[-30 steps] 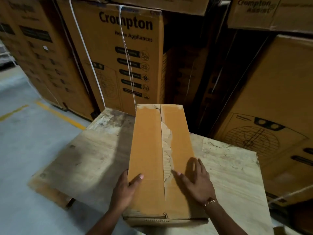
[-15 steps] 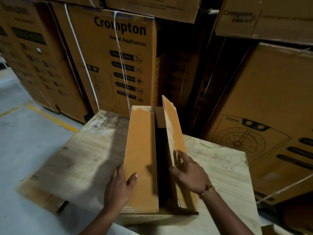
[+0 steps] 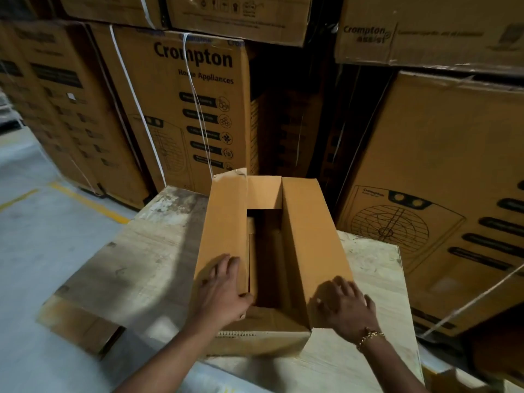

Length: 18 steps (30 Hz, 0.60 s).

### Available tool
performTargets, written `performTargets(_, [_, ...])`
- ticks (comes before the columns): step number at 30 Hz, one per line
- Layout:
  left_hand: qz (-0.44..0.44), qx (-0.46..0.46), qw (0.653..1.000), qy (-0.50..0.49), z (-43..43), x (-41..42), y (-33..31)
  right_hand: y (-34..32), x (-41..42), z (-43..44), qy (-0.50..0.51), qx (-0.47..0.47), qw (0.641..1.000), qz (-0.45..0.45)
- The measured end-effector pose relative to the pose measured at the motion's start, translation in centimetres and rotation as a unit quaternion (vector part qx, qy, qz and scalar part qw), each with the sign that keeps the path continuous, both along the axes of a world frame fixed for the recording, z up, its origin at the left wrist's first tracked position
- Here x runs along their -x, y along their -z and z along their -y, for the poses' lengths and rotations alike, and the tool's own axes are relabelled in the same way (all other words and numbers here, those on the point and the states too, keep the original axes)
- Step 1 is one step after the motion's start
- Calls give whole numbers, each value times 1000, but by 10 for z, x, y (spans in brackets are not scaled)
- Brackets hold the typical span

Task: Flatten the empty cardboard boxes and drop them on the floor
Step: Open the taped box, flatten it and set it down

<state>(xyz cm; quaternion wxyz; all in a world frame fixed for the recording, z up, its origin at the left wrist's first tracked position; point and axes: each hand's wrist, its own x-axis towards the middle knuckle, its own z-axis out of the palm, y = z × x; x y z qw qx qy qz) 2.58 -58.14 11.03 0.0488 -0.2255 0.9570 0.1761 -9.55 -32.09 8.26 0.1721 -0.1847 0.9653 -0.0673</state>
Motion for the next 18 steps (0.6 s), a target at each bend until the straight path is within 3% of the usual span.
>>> performTargets(3, [-120, -36, 991, -44, 22, -19, -32, 17, -9, 19, 21, 64, 994, 91])
performTargets(6, [-179, 37, 979, -89, 59, -50, -52, 19, -11, 30, 23, 128, 983, 131])
performTargets(9, [-102, 176, 972, -117, 98, -81, -39, 18, -9, 33, 16, 152, 982, 110])
performTargets(11, [5, 195, 973, -127, 108, -90, -17, 19, -7, 36, 7, 155, 983, 96])
performTargets(13, [68, 91, 985, -132, 104, -89, 12, 21, -7, 39, 10, 156, 983, 95])
performTargets(14, [66, -17, 987, -142, 98, -85, 26, 24, -8, 40, 14, 159, 982, 100])
performTargets(16, [28, -287, 941, -180, 78, -76, 41, 32, -10, 40, 21, 178, 977, 119])
performTargets(18, [-23, -396, 894, -207, 58, -67, 57, 37, -13, 39, 43, 216, 963, 158])
